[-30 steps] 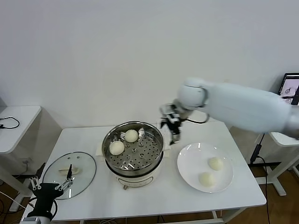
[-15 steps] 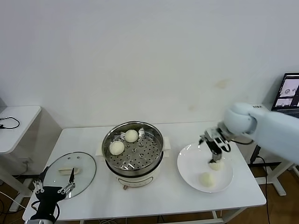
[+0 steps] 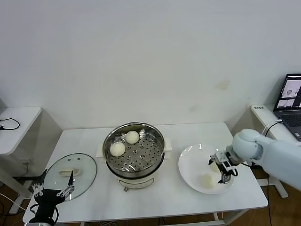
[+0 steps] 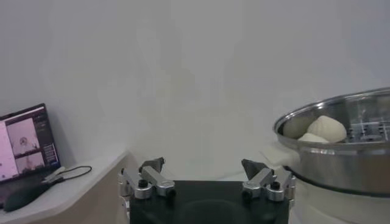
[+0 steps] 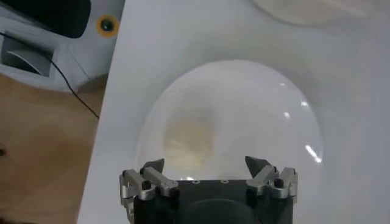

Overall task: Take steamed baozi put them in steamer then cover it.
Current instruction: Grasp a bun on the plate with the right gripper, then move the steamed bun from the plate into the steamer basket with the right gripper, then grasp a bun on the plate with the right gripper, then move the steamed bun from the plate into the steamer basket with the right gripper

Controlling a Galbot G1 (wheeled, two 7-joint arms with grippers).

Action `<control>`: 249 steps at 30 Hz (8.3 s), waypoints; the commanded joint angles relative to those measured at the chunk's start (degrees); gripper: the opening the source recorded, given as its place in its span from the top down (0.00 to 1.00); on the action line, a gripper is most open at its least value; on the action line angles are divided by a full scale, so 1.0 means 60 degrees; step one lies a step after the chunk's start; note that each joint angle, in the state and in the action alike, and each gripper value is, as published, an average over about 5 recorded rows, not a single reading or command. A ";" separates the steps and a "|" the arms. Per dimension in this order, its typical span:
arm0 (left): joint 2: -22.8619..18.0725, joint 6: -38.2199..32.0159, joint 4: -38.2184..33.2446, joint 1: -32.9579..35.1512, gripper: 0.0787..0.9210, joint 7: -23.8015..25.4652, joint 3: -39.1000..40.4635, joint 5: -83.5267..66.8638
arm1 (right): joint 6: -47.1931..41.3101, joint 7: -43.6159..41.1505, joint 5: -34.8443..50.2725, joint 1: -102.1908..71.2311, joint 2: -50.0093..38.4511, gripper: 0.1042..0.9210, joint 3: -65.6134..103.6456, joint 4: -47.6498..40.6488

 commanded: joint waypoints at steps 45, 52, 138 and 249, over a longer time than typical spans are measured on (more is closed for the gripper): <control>0.0063 -0.0015 0.0139 -0.0149 0.12 -0.0021 -0.0097 -0.0119 | -0.0201 -0.0262 0.0158 0.0198 0.0864 0.41 0.0663 -0.1092; 0.0128 -0.0005 0.0162 -0.0262 0.12 -0.0020 -0.0056 -0.0172 | -0.0282 -0.0442 0.0760 0.1472 0.0725 0.41 0.0515 -0.0821; 0.0005 -0.0088 0.0102 -0.0235 0.12 -0.0055 -0.0422 -0.0542 | 0.4431 0.0897 0.0966 0.4459 0.8013 0.15 -0.3203 -0.2709; 0.0248 -0.0031 0.0211 -0.0484 0.12 0.0014 -0.0228 -0.0343 | -0.0201 -0.0029 0.0695 0.1828 0.1472 0.36 0.0452 -0.2713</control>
